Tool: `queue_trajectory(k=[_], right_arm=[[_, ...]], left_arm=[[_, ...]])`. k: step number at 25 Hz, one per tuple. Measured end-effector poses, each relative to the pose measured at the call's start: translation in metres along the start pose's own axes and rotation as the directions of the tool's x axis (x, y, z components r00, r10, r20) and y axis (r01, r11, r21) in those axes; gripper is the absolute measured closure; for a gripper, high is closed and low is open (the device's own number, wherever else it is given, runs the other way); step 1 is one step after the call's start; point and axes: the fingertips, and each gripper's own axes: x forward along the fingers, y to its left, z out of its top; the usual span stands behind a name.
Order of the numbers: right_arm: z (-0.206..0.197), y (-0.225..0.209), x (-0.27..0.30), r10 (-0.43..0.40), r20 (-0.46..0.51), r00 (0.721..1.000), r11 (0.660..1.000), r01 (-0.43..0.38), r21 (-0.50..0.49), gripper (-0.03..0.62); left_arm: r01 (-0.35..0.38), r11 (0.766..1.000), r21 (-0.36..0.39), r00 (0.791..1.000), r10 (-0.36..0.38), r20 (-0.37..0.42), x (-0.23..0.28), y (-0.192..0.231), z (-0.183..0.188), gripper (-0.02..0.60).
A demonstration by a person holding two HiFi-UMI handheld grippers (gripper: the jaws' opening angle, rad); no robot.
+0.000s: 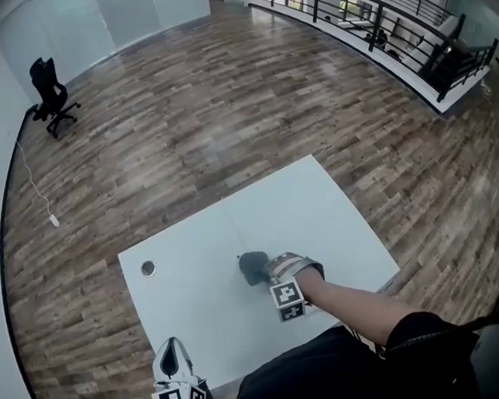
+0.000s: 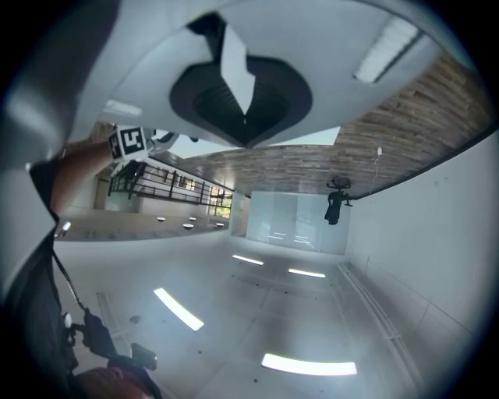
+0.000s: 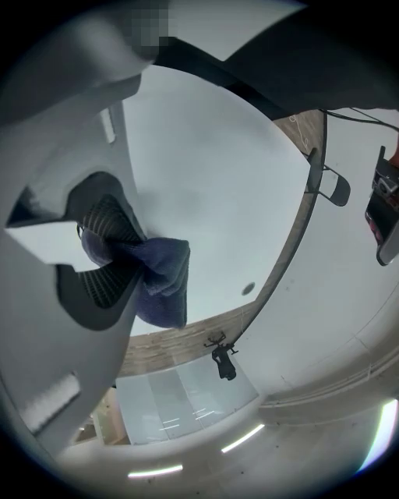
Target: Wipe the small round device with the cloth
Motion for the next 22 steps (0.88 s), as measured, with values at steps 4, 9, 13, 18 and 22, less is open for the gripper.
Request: queue_trajectory(k=[4, 9, 13, 18, 22], right_arm=[[0.001, 0.021, 0.007, 0.081, 0.041, 0.996, 0.989, -0.085, 0.12, 0.525], [0.022, 0.044, -0.034, 0.173, 0.279, 0.945, 0.874, -0.278, 0.398, 0.525], [0.037, 0.045, -0.083, 0.113, 0.557, 0.823, 0.644, -0.488, 0.589, 0.525], [0.011, 0.041, -0.116, -0.071, 0.711, 0.7, 0.244, -0.679, 0.693, 0.525], [-0.039, 0.057, -0.088, -0.103, 0.638, 0.763, 0.098, -0.63, 0.77, 0.525]], left_arm=[[0.013, 1.0, 0.007, 1.0, -0.013, -0.004, 0.001, -0.004, 0.002, 0.574], [0.05, 0.998, 0.039, 0.999, -0.049, -0.018, 0.006, -0.019, 0.007, 0.574], [0.072, 0.996, 0.047, 0.997, -0.07, -0.033, 0.01, -0.038, 0.006, 0.574], [0.148, 0.985, 0.091, 0.988, -0.144, -0.047, 0.033, -0.079, 0.013, 0.574], [0.181, 0.977, 0.112, 0.983, -0.179, -0.032, 0.05, -0.103, 0.028, 0.574]])
